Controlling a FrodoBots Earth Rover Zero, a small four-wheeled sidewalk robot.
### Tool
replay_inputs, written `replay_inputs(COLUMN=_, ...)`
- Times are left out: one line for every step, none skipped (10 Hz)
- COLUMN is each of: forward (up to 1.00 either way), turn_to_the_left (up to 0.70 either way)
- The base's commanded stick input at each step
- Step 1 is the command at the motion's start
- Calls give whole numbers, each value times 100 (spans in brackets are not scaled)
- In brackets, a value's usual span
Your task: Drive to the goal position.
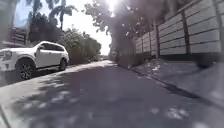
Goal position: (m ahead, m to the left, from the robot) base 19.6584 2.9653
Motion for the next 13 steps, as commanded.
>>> replay_inputs(forward=100, turn_to_the_left=2)
replay_inputs(forward=100, turn_to_the_left=2)
replay_inputs(forward=100, turn_to_the_left=2)
replay_inputs(forward=100, turn_to_the_left=2)
replay_inputs(forward=100, turn_to_the_left=2)
replay_inputs(forward=100, turn_to_the_left=2)
replay_inputs(forward=100, turn_to_the_left=2)
replay_inputs(forward=100, turn_to_the_left=2)
replay_inputs(forward=100, turn_to_the_left=2)
replay_inputs(forward=100, turn_to_the_left=2)
replay_inputs(forward=100, turn_to_the_left=2)
replay_inputs(forward=100, turn_to_the_left=2)
replay_inputs(forward=100, turn_to_the_left=2)
